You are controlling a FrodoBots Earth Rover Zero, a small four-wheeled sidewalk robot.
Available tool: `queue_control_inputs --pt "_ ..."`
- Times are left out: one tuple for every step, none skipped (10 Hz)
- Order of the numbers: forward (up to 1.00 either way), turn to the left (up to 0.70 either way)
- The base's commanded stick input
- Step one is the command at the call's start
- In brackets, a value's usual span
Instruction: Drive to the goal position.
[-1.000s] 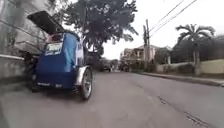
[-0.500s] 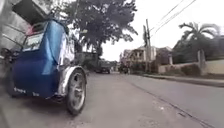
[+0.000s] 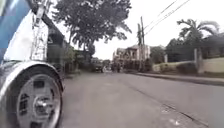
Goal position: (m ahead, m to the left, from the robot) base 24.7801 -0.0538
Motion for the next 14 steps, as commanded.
queue_control_inputs --pt "1.0 0.0" --pt "1.0 0.0" --pt "1.0 0.0" --pt "1.0 0.0" --pt "1.0 0.0" --pt "1.0 0.0" --pt "1.0 0.0" --pt "1.0 0.0" --pt "1.0 0.0" --pt "1.0 0.0" --pt "1.0 0.0" --pt "1.0 0.0" --pt "1.0 0.0" --pt "1.0 -0.03"
